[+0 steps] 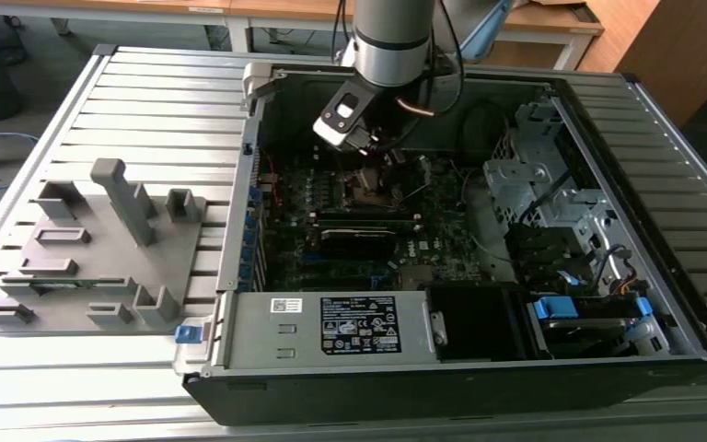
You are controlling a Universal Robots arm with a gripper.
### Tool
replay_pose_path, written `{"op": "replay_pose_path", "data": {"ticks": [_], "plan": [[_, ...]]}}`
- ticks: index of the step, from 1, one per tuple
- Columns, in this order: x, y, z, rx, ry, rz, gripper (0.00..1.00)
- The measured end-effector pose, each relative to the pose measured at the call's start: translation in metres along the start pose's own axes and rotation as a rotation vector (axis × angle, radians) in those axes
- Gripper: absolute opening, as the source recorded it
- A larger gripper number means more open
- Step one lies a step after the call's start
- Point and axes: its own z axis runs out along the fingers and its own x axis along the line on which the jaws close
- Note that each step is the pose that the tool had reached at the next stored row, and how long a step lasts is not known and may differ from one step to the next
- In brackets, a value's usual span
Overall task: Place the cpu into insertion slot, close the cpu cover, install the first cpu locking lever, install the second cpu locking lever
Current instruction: 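Place the cpu into insertion slot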
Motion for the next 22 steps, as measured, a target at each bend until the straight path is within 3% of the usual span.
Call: {"op": "replay_pose_path", "data": {"ticks": [10,22], "plan": [[0.0,-0.0001,0.0013,0.0001,-0.0098,0.163,0.54],[0.0021,-0.0009,0.0031,-0.0003,-0.0076,0.167,0.54]]}}
